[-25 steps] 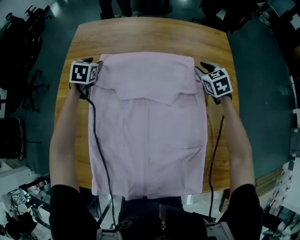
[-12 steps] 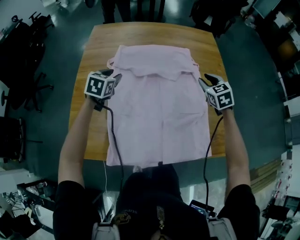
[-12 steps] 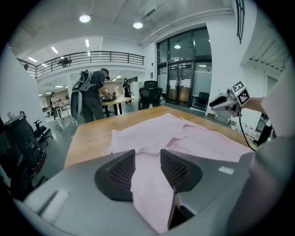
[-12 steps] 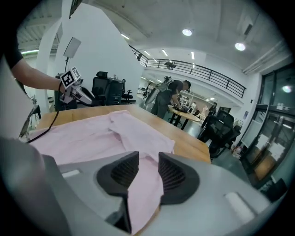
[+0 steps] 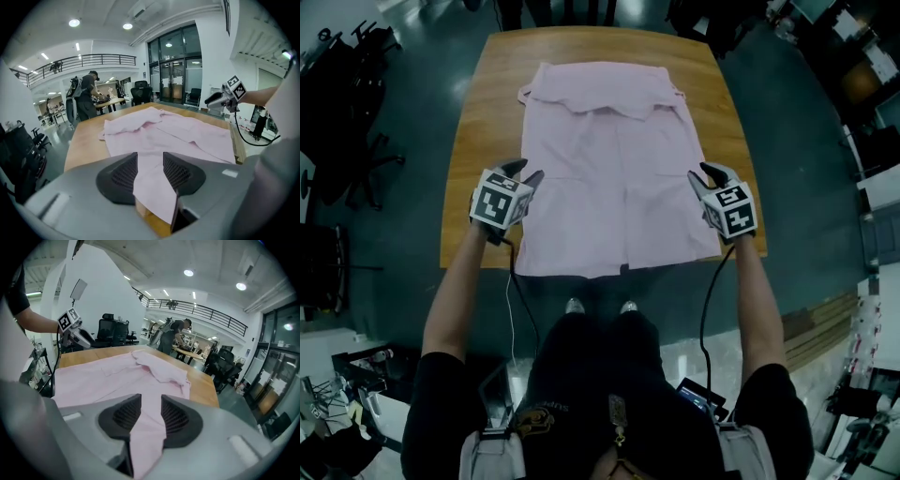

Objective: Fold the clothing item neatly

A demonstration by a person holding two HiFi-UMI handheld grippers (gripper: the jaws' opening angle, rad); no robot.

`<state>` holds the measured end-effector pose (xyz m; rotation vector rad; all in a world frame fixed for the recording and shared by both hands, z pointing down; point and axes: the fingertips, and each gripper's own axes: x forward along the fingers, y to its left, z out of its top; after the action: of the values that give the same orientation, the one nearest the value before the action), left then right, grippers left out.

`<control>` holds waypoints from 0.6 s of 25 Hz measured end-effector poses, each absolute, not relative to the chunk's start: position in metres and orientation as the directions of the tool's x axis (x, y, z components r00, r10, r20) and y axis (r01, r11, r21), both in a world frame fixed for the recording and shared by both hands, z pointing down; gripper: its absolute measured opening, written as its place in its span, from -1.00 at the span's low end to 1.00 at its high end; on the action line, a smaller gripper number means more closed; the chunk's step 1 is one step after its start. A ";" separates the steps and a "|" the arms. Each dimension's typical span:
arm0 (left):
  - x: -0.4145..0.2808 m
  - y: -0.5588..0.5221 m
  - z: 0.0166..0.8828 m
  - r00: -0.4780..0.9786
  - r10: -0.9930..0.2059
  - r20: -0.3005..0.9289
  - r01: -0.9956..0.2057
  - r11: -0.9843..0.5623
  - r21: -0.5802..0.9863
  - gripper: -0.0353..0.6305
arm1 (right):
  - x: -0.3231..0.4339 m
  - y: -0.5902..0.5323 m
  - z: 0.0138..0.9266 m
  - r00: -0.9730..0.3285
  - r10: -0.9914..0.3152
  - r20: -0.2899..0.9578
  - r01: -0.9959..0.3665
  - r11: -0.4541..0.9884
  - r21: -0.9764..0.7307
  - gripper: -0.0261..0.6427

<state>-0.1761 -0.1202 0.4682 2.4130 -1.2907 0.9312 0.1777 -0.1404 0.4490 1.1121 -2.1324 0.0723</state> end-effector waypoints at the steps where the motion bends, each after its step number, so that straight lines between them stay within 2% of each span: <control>1: -0.176 -0.106 0.477 0.398 -0.651 0.647 -0.822 -0.565 -0.063 -0.35 | 0.179 -0.130 0.453 -0.376 -0.688 0.620 -0.736 0.629 0.251 -0.56; 7: -0.186 -0.039 0.525 0.282 -0.663 0.694 -0.900 -0.433 -0.048 -0.33 | 0.201 -0.079 0.489 -0.418 -0.648 0.637 -0.759 0.634 0.148 -0.56; 12: -0.195 0.006 0.556 0.186 -0.661 0.727 -0.952 -0.303 -0.032 -0.08 | 0.232 -0.042 0.526 -0.409 -0.629 0.662 -0.794 0.602 0.082 -0.55; 15: -0.200 0.032 0.575 0.157 -0.636 0.756 -0.970 -0.244 -0.004 0.02 | 0.252 -0.024 0.543 -0.394 -0.622 0.676 -0.815 0.576 0.055 -0.31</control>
<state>-0.2001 0.0322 0.5752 1.9478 -1.5210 0.8927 0.2521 -0.0241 0.5428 1.1406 -2.1461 0.3767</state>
